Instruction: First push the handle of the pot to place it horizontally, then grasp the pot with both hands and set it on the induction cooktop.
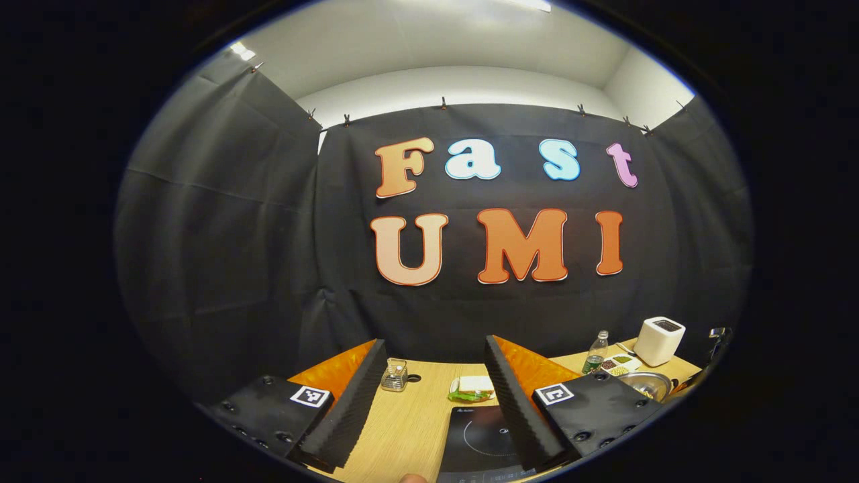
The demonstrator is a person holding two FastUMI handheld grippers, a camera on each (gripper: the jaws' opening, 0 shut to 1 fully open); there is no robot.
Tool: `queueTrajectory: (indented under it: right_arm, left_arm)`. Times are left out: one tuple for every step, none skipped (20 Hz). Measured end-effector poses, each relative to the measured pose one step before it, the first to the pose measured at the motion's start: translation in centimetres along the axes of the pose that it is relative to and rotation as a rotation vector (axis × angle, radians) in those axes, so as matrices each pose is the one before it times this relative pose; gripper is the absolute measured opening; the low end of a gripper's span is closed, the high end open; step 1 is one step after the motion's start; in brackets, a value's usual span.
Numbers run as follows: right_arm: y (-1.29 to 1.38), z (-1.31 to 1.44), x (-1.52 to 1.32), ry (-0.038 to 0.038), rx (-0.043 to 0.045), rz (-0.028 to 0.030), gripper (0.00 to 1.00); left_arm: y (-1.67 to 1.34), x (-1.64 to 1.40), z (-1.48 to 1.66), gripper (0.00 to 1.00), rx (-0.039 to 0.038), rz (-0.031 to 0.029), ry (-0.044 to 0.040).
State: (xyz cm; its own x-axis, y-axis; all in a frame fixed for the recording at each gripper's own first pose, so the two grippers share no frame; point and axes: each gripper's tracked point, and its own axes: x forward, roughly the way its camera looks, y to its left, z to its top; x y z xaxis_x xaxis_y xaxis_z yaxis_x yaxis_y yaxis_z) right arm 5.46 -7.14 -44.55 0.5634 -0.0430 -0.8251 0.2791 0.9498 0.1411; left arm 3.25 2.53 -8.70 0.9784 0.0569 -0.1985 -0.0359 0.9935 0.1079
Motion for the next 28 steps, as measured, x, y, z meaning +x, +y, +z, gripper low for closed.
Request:
queueTrajectory:
  right_arm:
    - [0.696, -0.203, -0.305, -0.00597, -0.00523, 0.01318, 0.00]
    - [0.554, 0.213, -0.450, -0.01570, -0.01421, 0.00424, 0.00]
    - [0.473, 0.529, -0.493, -0.01997, -0.01918, 0.00226, 0.00]
    - [0.366, 0.703, -0.124, -0.02011, -0.01917, -0.00882, 0.00]
    - [0.485, 0.052, -0.177, 0.00029, -0.02708, 0.00324, 0.00]
    - [0.021, 0.202, 0.178, -0.00480, -0.01901, -0.00600, 0.00]
    - [-0.215, 0.368, -0.017, 0.00332, -0.00894, -0.00854, 0.00]
    - [0.011, 0.301, 0.045, 0.00406, 0.00130, 0.00311, 0.00]
    - [-0.099, 0.262, 0.370, 0.00454, 0.01051, 0.00797, 0.00]
    - [0.113, 0.262, 0.420, 0.00661, 0.01000, 0.01260, 0.00]
    - [-0.054, 0.347, 0.490, 0.00256, 0.00973, 0.01013, 0.00]
    - [0.001, 0.485, 0.509, -0.00251, 0.00698, 0.00950, 0.00]
    - [-0.002, 0.343, 0.397, -0.00012, 0.00552, 0.00680, 0.00]
    - [-0.047, 0.417, 0.324, -0.00434, 0.00244, 0.00225, 0.00]
    - [-0.217, 0.536, 0.529, -0.00718, 0.00000, -0.00016, 0.00]
    - [-0.096, 0.433, 0.326, -0.00734, -0.00308, 0.00117, 0.00]
    - [-0.025, 0.438, 0.252, -0.00453, -0.00080, 0.00372, 0.00]
    - [0.114, 0.359, 0.355, 0.00144, 0.00096, 0.00905, 0.00]
    - [0.079, 0.331, 0.388, -0.00001, 0.00669, 0.01135, 0.00]
    - [0.177, 0.285, 0.375, 0.00122, 0.01423, 0.01202, 0.00]
    - [0.164, 0.167, 0.347, 0.00517, 0.01563, 0.01371, 0.00]
    - [0.228, 0.201, 0.398, 0.00431, 0.01253, 0.01154, 0.00]
    - [0.113, 0.314, 0.332, 0.00076, 0.00777, 0.00600, 0.00]
    - [0.027, 0.242, 0.351, -0.00012, 0.00218, 0.00212, 0.00]
    - [0.041, 0.174, 0.280, -0.00111, -0.00396, -0.00089, 0.00]
    - [0.003, 0.302, 0.211, -0.00567, -0.00842, -0.00487, 0.00]
    - [-0.137, 0.278, 0.126, -0.00737, -0.01217, -0.00575, 0.00]
    - [-0.091, 0.299, 0.017, -0.00841, -0.01236, -0.00564, 0.00]
  left_arm:
    - [-0.146, 0.031, 0.044, 0.95, -0.00270, -0.00193, 0.00240]
    - [-0.207, 0.197, -0.174, 0.92, -0.00451, -0.00442, 0.00320]
    - [-0.131, 0.076, -0.273, 0.96, -0.00519, -0.00574, 0.00533]
    - [-0.173, 0.018, -0.330, 0.96, -0.00345, -0.00548, 0.00633]
    - [-0.122, 0.055, -0.339, 0.95, -0.00376, -0.00362, 0.00456]
    - [-0.019, 0.011, -0.400, 0.99, -0.00160, -0.00242, 0.00356]
    - [0.050, 0.055, -0.503, 0.99, -0.00070, -0.00112, 0.00602]
    - [0.005, 0.072, -0.392, 0.99, -0.00137, -0.00168, 0.00719]
    - [-0.300, 0.089, -0.571, 0.99, -0.00186, -0.00144, 0.00940]
    - [-0.103, 0.016, -0.561, 0.96, -0.00114, -0.00028, 0.01173]
    - [0.066, -0.025, -0.381, 0.96, -0.00045, -0.00019, 0.01211]
    - [-0.032, 0.275, -0.388, 0.96, -0.00161, 0.00237, 0.00650]
    - [-0.011, 0.148, -0.191, 0.99, -0.00158, 0.00177, 0.00352]
    - [0.282, 0.192, -0.218, 0.99, -0.00081, 0.00244, 0.00358]
    - [0.023, 0.130, -0.112, 0.99, 0.00045, 0.00124, 0.00113]
    - [-0.345, 0.236, -0.329, 0.99, 0.00196, -0.00160, 0.00136]
    - [-0.310, 0.042, -0.152, 0.99, 0.00324, -0.00269, 0.00300]
    - [-0.265, 0.058, -0.282, 0.99, 0.00234, -0.00461, 0.00215]
    - [-0.434, 0.026, -0.253, 0.99, 0.00245, -0.00598, 0.00345]
    - [-0.562, 0.162, -0.299, 0.99, 0.00445, -0.00676, 0.00623]
    - [-0.603, 0.041, -0.348, 0.99, 0.00271, -0.00861, 0.00678]
    - [-0.676, 0.197, -0.480, 0.99, 0.00082, -0.00980, 0.00845]
    - [-0.769, 0.223, -0.492, 0.99, -0.00186, -0.01138, 0.00890]
    - [-0.762, 0.312, -0.549, 0.99, -0.00258, -0.01030, 0.00912]
    - [-0.829, 0.256, -0.720, 0.99, -0.00206, -0.01016, 0.01168]
    - [-0.767, 0.331, -0.680, 0.99, -0.00108, -0.01234, 0.01383]
    - [-0.967, 0.288, -0.719, 0.99, -0.00171, -0.01454, 0.01448]
    - [-1.092, 0.567, -0.842, 0.97, -0.00042, -0.01751, 0.01877]
